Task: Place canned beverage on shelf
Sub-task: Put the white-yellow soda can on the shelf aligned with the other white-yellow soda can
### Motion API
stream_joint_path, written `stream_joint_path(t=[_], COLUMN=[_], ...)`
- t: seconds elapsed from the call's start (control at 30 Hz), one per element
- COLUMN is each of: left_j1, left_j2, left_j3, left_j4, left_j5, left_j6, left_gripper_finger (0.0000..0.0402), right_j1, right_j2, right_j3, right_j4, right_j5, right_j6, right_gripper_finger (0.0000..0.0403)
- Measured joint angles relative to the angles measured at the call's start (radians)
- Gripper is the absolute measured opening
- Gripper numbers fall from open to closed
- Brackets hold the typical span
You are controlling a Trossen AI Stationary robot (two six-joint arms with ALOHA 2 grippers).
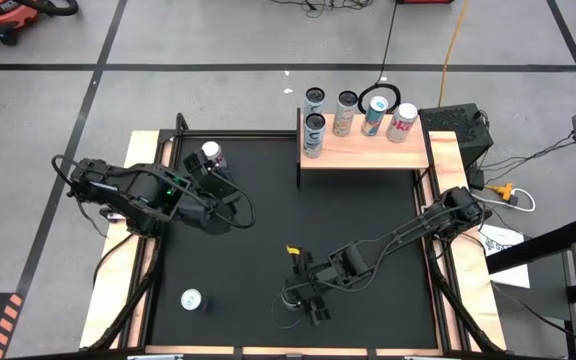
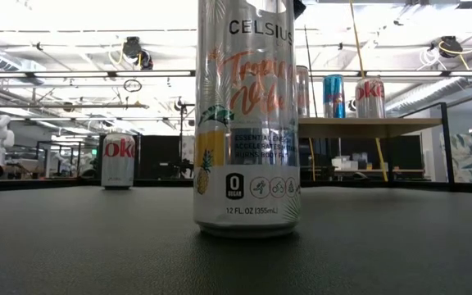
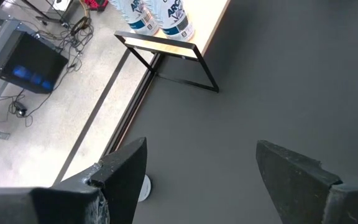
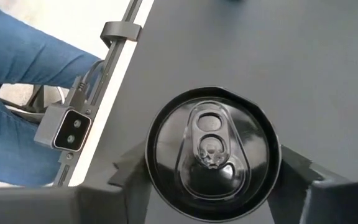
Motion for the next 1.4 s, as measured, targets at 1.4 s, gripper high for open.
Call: stream_joint_path(t=[1.4], left_j1=[0.000], left_j2=[0.000], left_j3=[0.000], left_j4=[0.001], left_j5=[0.051], left_j6=[0.001], left_gripper_finger=[0.0297], right_j1=[-0.402], right_j2=[-0.613], right_j3=[-0.001], right_j4=[-0.593], right_j5=[0.383], right_j6=[0.080], right_gripper_finger=[0.0209])
